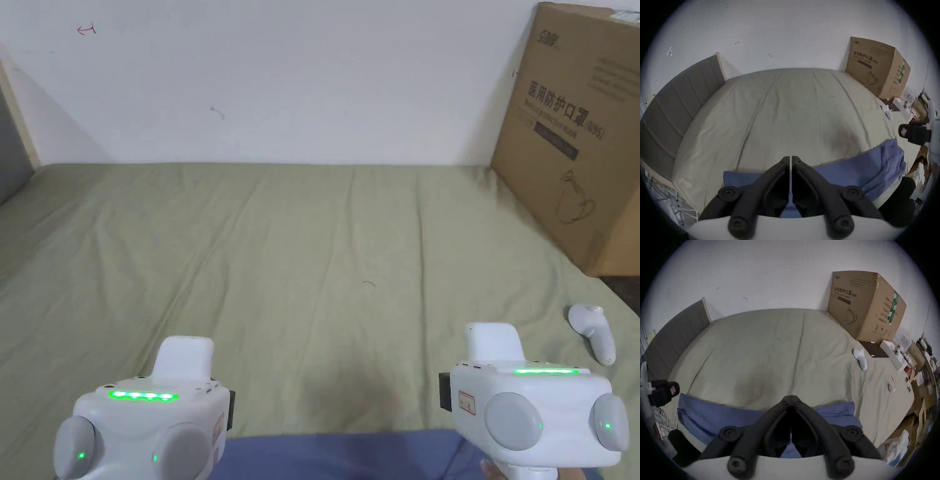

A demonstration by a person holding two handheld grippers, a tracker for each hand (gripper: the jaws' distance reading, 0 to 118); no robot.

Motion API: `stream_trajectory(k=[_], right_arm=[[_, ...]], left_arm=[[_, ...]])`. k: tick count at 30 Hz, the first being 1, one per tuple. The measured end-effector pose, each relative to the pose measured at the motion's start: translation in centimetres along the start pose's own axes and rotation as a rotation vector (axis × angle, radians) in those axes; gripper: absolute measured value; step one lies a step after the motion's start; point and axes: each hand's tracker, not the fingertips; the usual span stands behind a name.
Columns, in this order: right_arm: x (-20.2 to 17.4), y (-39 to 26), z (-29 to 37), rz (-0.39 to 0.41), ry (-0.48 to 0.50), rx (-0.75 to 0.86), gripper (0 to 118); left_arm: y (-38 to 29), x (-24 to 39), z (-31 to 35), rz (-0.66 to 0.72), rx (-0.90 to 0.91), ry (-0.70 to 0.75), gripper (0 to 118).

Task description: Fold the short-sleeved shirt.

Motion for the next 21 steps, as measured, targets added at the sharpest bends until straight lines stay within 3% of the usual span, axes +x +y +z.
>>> stream_trajectory(k=[2,4,7,9,11,12,13,14,18,21], right_arm=[[0.0,0.0,-0.1,0.005,0.000,-0.007,0],[0.0,0.1,-0.6,-0.006,0.029,-0.031,0],[0.0,0.0,-0.8,-0.003,0.031,-0.041,0],[-0.3,0.1,-1.3,0.016,-0.004,-0.044,0],[-0.5,0.2,-1.7,0.013,-0.008,-0.050,0],[-0.6,0.3,-2.0,0.002,0.001,-0.061,0],[-0.8,0.4,-2.2,-0.009,0.016,-0.070,0],[-1.0,0.4,-2.2,-0.013,0.027,-0.074,0],[-1.0,0.5,-2.3,0.025,0.074,-0.096,0],[0.0,0.6,-2.3,0.037,0.037,-0.104,0]], left_arm=[[-0.4,-1.6,-0.2,0.005,-0.022,-0.037,2],[-0.9,-6.0,-0.8,0.130,-0.060,-0.198,2],[-2.8,-14.9,-3.1,0.445,-0.207,-0.662,3],[-4.9,-19.8,-3.9,0.601,-0.235,-0.856,5],[-6.6,-23.2,-3.9,0.651,-0.216,-0.826,39],[-7.2,-24.7,-3.9,0.638,-0.202,-0.781,62],[-7.6,-25.1,-3.6,0.639,-0.191,-0.750,94],[-8.1,-25.9,-3.8,0.637,-0.195,-0.748,114],[-9.7,-28.6,-5.5,0.697,-0.287,-0.785,118],[-11.6,-27.7,-8.0,0.762,-0.385,-0.875,118]])
